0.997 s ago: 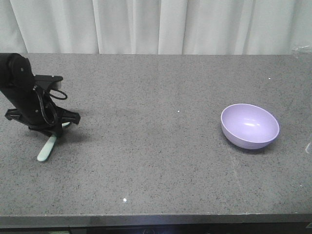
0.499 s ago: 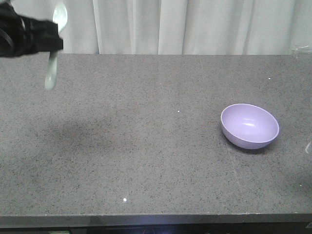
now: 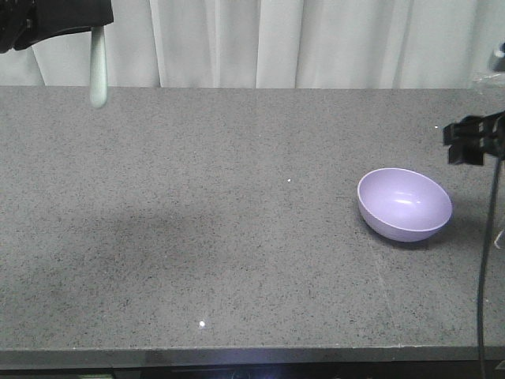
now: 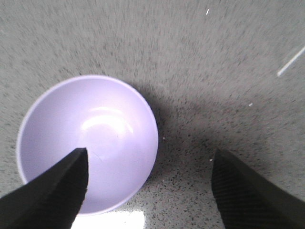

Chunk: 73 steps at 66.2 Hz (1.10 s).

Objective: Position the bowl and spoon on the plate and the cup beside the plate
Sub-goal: 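Lower the right gripper onto the rim of the lavender bowl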

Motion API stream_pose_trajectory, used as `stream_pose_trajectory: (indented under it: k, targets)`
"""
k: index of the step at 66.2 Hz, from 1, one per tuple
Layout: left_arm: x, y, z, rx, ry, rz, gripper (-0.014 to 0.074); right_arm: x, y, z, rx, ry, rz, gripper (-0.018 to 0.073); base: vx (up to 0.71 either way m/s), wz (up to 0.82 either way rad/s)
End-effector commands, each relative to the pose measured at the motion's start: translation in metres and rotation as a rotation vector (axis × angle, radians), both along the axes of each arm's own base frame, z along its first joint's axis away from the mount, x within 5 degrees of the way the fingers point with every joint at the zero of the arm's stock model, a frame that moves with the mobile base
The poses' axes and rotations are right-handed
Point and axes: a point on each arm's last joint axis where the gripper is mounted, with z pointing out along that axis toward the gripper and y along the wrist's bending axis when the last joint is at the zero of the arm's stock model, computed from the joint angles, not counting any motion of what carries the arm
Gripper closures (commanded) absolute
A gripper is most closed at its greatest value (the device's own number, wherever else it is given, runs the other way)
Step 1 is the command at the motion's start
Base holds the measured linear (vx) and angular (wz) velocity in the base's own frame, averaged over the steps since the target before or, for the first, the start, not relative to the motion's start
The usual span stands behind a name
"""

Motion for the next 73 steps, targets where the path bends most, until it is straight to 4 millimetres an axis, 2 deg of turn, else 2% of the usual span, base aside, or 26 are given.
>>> stream_pose_trajectory:
  k: [1, 16, 34, 40, 46, 56, 62, 69, 73]
  targets:
    - [-0.011, 0.001, 0.019, -0.065, -0.065, 0.005, 0.0604, 0.012, -0.003, 0.002, -0.008, -0.041, 0.002, 0.0032, 0.00, 0.00]
    - [-0.011, 0.001, 0.019, -0.065, -0.065, 0.006, 0.0604, 0.036, -0.004, -0.033, 0.001, 0.029, 0.005, 0.0032, 0.00, 0.00]
    - [-0.011, 0.001, 0.019, -0.064, -0.064, 0.004, 0.0604, 0.055, -0.005, -0.070, 0.002, 0.101, 0.015, 0.0041, 0.00, 0.00]
    - [-0.011, 0.001, 0.019, -0.064, -0.064, 0.004, 0.0604, 0.059, -0.005, -0.078, 0.002, 0.111, 0.015, 0.0093, 0.00, 0.00]
    - [-0.011, 0.001, 0.019, -0.064, -0.064, 0.004, 0.0604, 0.062, -0.005, -0.084, 0.004, 0.128, 0.015, 0.0195, 0.00, 0.00]
    - [-0.011, 0.001, 0.019, -0.064, -0.064, 0.004, 0.0604, 0.063, -0.005, -0.086, 0.003, 0.120, 0.015, 0.0454, 0.00, 0.00]
    - [-0.011, 0.001, 0.019, -0.064, -0.064, 0.004, 0.0604, 0.064, -0.005, -0.079, -0.004, 0.090, 0.028, 0.0575, 0.00, 0.00]
    - [-0.011, 0.001, 0.019, -0.064, -0.064, 0.004, 0.0604, 0.065, -0.004, -0.060, 0.000, 0.047, 0.033, 0.0571, 0.00, 0.00]
    - [-0.011, 0.001, 0.019, -0.064, -0.064, 0.004, 0.0604, 0.062, -0.003, -0.037, 0.013, 0.000, 0.032, 0.0570, 0.00, 0.00]
